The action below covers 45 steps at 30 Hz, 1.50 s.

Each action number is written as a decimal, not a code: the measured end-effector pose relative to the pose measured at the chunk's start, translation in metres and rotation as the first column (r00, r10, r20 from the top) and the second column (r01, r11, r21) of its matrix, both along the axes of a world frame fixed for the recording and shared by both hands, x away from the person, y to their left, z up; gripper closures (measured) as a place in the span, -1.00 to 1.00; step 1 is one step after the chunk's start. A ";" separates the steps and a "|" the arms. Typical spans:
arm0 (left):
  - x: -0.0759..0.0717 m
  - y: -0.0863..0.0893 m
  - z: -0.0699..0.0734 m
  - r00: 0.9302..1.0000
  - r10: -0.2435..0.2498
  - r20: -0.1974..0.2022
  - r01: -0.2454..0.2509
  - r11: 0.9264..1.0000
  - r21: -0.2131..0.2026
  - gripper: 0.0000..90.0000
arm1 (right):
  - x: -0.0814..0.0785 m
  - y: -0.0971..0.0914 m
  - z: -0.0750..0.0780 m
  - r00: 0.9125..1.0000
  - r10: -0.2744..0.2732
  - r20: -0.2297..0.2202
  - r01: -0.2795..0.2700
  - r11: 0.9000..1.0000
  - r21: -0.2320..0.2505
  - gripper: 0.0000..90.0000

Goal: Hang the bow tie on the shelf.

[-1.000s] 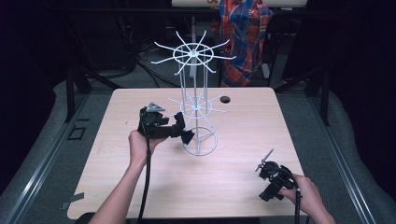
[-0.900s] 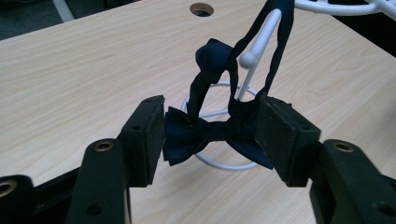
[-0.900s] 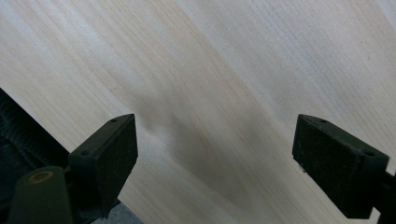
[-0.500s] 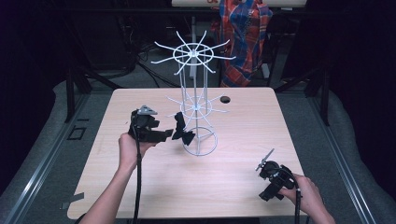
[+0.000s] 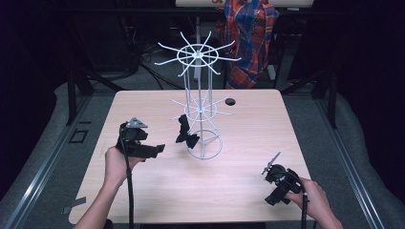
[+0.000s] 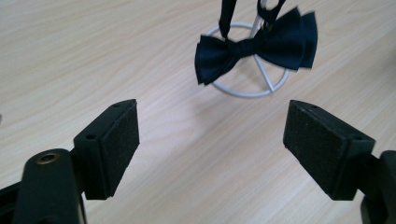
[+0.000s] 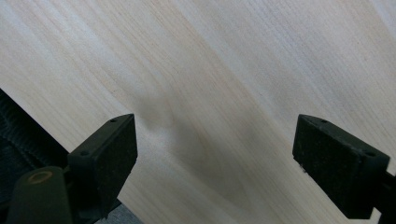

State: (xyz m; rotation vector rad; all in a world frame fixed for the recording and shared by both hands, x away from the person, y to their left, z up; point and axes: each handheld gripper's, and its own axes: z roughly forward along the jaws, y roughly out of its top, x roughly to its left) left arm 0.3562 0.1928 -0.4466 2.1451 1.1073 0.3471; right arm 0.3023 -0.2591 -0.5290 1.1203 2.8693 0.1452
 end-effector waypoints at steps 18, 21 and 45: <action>-0.029 0.023 -0.018 0.995 0.035 -0.092 -0.033 0.999 0.026 -0.85 | 0.000 0.000 0.000 1.000 0.001 -0.001 -0.001 1.000 0.002 -0.70; -0.032 0.025 -0.020 0.994 0.039 -0.100 -0.036 0.999 0.031 -0.90 | 0.000 0.001 0.000 1.000 0.003 -0.003 -0.003 1.000 0.001 -0.70; -0.058 0.043 -0.056 0.977 0.068 -0.201 -0.062 0.997 0.035 -1.00 | -0.001 0.002 0.000 1.000 0.006 0.002 -0.006 1.000 0.008 -0.70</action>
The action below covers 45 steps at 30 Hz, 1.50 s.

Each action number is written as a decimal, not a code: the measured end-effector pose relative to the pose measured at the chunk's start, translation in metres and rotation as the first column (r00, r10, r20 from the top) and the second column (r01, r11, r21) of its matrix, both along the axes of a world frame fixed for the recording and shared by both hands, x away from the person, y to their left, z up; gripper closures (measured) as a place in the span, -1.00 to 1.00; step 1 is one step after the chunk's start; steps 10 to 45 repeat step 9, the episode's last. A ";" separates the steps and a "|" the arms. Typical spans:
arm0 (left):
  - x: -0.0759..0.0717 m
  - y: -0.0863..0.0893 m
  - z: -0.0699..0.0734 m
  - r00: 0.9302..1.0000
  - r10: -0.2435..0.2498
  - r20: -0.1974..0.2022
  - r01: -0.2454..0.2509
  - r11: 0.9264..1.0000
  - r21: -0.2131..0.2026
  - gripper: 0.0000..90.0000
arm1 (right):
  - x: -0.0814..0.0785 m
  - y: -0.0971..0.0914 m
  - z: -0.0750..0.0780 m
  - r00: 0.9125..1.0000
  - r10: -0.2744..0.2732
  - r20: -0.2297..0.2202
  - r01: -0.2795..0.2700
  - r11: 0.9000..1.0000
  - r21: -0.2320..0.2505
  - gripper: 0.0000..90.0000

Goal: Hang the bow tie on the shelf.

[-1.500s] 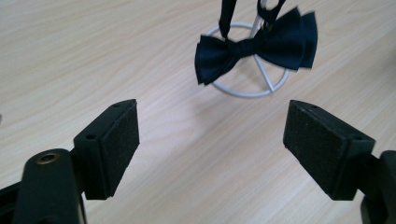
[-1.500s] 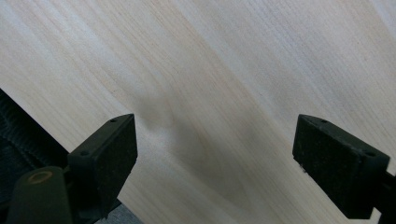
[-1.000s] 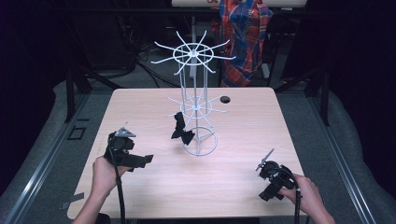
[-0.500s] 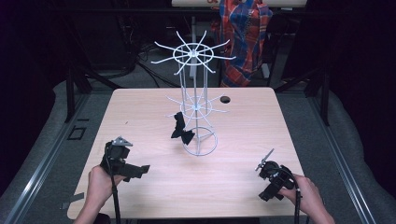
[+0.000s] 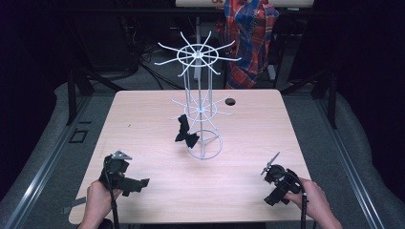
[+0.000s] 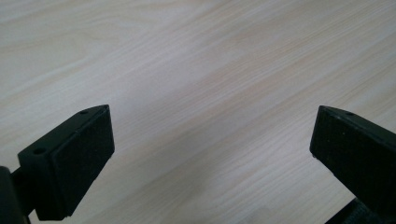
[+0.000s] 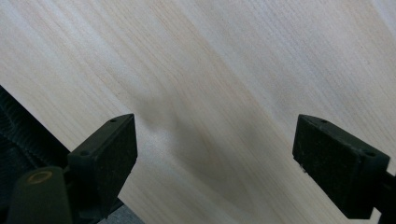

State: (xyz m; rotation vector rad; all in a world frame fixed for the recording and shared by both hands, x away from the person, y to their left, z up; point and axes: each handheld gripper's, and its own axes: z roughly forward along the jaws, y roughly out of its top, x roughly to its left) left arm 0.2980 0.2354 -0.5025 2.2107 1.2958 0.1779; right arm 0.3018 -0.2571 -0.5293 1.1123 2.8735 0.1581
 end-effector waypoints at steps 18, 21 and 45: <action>0.010 0.007 -0.006 1.000 -0.001 -0.012 0.001 1.000 -0.006 -1.00 | 0.000 0.000 -0.002 1.000 -0.006 0.000 0.006 1.000 0.014 -0.70; 0.010 0.007 -0.006 1.000 -0.001 -0.012 0.001 1.000 -0.006 -1.00 | 0.000 0.000 -0.002 1.000 -0.006 0.000 0.006 1.000 0.014 -0.70; 0.010 0.007 -0.006 1.000 -0.001 -0.012 0.001 1.000 -0.006 -1.00 | 0.000 0.000 -0.002 1.000 -0.006 0.000 0.006 1.000 0.014 -0.70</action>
